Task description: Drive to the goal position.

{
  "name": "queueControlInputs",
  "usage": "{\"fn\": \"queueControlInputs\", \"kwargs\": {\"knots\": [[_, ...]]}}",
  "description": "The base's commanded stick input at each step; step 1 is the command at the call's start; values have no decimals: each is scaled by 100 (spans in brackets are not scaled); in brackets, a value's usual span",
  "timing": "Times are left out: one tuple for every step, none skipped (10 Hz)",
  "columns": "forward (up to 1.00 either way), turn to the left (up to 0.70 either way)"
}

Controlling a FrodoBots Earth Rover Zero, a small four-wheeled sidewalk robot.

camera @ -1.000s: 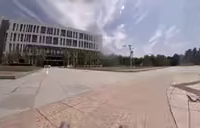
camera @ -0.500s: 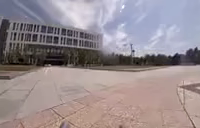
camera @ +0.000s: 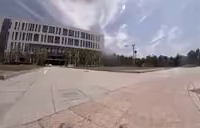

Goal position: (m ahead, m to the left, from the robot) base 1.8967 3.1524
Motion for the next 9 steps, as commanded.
{"fn": "queueControlInputs", "kwargs": {"knots": [[70,0],[70,0],[70,0],[70,0],[70,0],[70,0],[70,0],[70,0],[70,0]]}}
